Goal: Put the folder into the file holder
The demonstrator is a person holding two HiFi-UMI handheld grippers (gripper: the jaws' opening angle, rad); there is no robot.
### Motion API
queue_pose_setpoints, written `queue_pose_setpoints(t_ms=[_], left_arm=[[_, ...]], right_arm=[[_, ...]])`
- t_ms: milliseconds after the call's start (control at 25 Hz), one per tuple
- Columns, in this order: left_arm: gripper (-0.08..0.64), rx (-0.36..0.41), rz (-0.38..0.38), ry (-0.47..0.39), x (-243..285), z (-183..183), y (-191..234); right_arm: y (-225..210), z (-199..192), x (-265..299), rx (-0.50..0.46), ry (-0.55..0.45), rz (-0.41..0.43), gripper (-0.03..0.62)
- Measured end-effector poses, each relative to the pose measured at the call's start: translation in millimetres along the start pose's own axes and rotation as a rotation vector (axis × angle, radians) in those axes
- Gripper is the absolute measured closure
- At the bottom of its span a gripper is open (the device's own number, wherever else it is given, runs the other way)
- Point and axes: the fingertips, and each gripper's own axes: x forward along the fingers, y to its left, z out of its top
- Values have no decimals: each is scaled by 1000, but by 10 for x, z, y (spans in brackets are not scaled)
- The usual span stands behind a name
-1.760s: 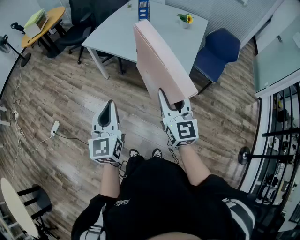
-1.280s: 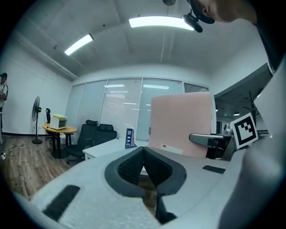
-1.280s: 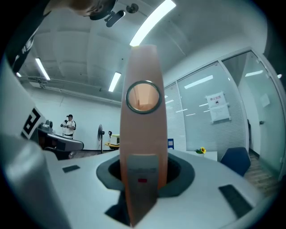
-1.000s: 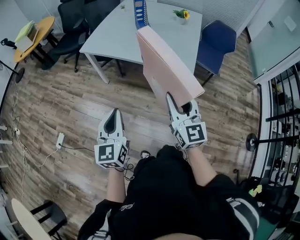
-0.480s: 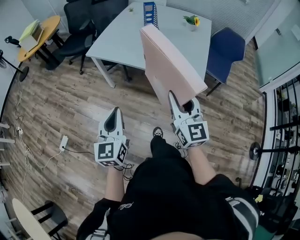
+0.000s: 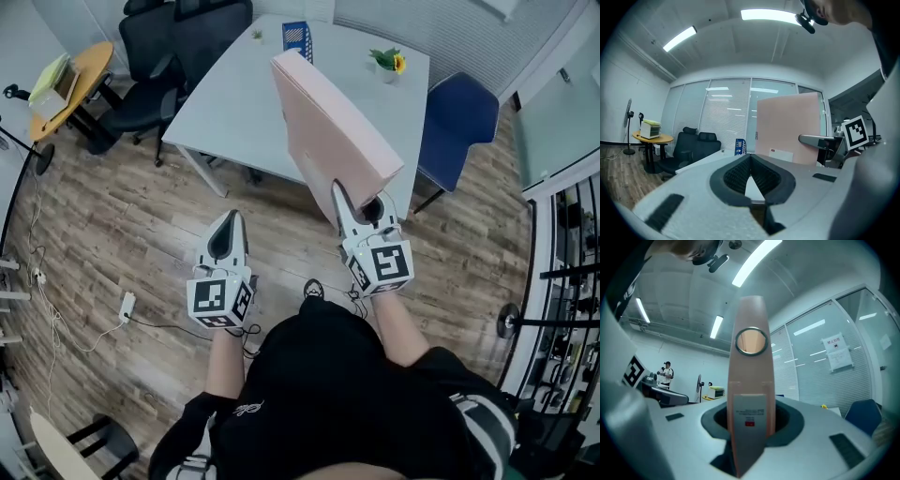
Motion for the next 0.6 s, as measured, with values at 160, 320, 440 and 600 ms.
queue_pose_setpoints(t_ms=[160, 320, 440, 600], left_arm=[[561, 2, -13, 24, 753, 27, 27], [561, 1, -26, 51, 1303, -39, 184], [561, 5, -46, 61, 1706, -18, 435], [561, 38, -121, 73, 2294, 50, 795]], right_arm=[[-539, -73, 481, 11, 1, -17, 462], [-881, -263, 896, 24, 21, -46, 462], [-1016, -360, 1286, 24, 36, -67, 462], [-1147, -468, 1822, 36, 49, -133, 462]])
